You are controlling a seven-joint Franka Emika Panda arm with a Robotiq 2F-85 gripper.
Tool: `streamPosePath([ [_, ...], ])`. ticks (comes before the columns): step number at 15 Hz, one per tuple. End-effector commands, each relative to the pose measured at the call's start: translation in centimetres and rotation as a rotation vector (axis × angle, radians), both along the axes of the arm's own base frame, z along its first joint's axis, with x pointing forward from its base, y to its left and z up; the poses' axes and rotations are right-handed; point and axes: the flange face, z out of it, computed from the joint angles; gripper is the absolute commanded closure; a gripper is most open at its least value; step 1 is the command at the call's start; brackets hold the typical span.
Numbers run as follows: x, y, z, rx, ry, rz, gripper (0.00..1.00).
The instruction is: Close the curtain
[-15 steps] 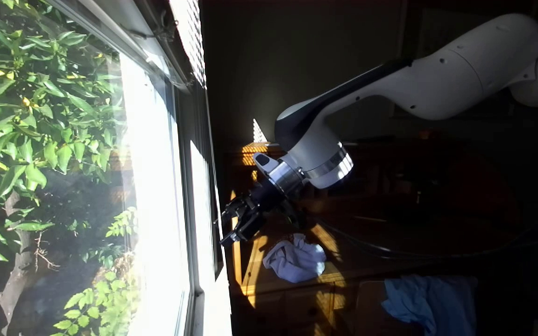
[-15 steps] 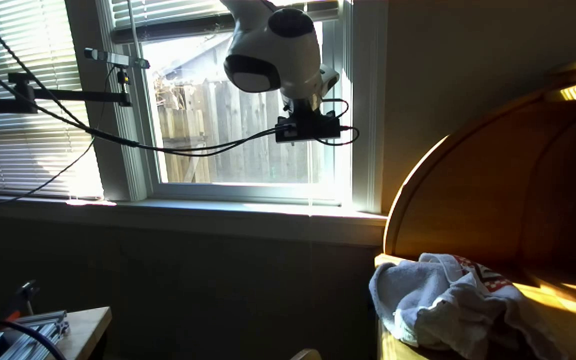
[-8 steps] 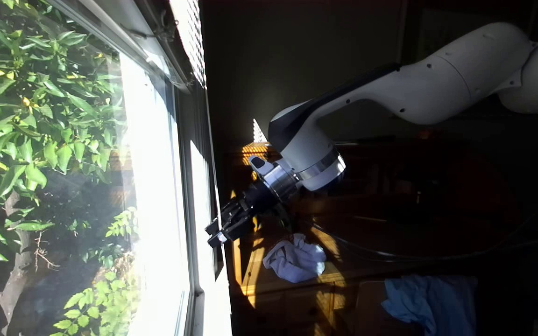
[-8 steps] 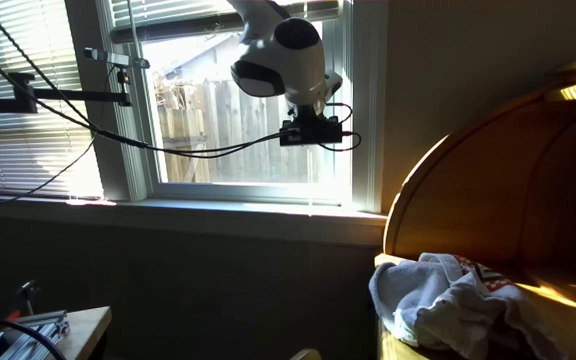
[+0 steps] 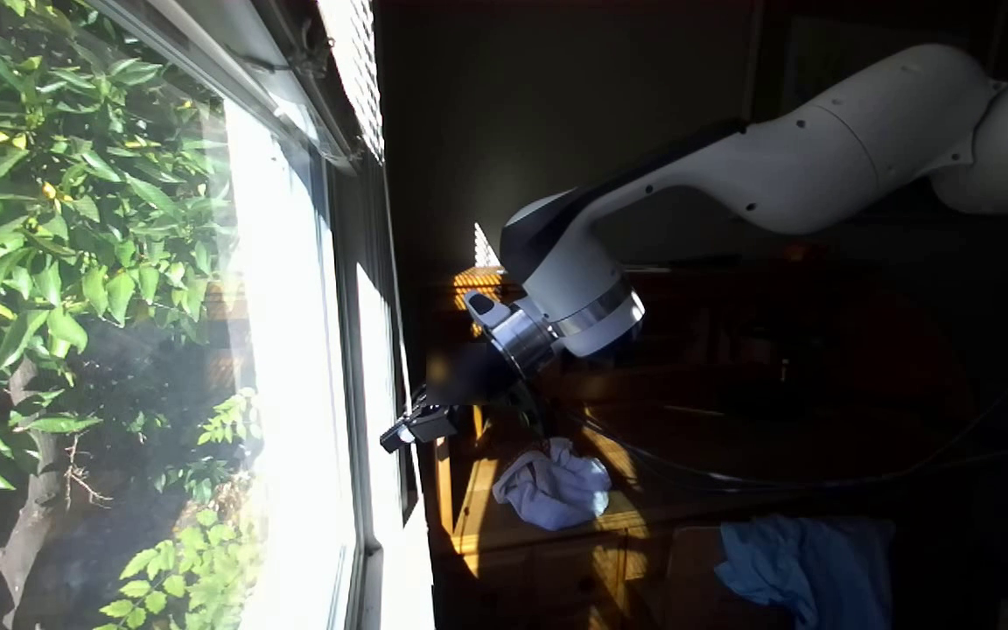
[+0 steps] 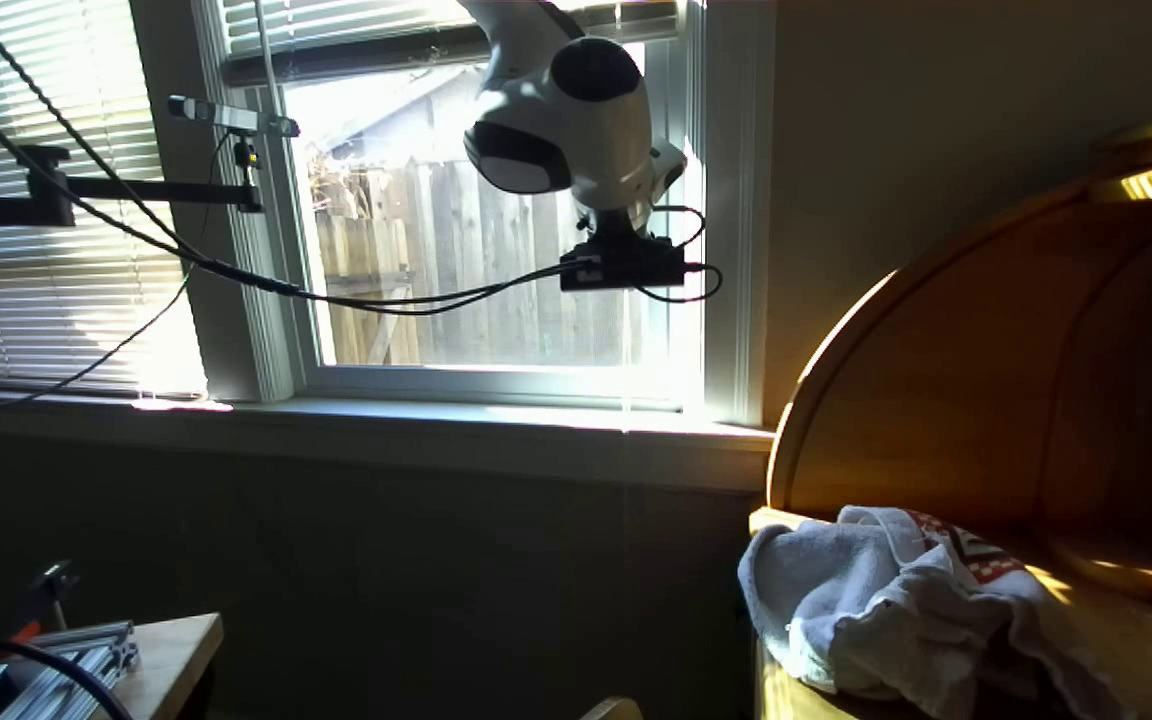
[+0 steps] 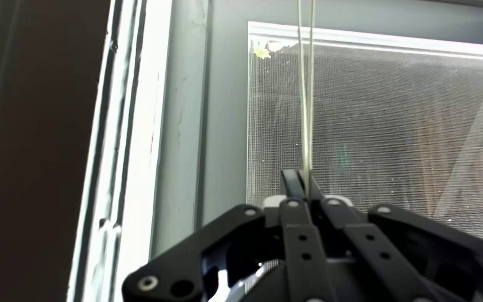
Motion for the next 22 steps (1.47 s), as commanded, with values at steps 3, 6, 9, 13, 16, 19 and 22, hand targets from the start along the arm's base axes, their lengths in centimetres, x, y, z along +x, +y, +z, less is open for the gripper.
streamPosePath([
  [3, -0.2, 1.4, 1.0, 0.062, -0.004, 0.025, 1.0],
  [6, -0.6, 2.2, 1.0, 0.073, 0.008, 0.046, 1.0],
  [9, -0.9, 2.6, 1.1, 0.107, 0.025, 0.042, 1.0],
  [13, -1.7, 4.8, 1.4, 0.234, 0.078, 0.157, 1.0],
  [16, -3.0, 6.4, 1.4, 0.314, 0.147, 0.299, 1.0],
  [19, -4.6, 7.1, 1.3, 0.361, 0.23, 0.44, 1.0],
  [22, -5.6, 7.1, 1.3, 0.392, 0.317, 0.533, 1.0],
])
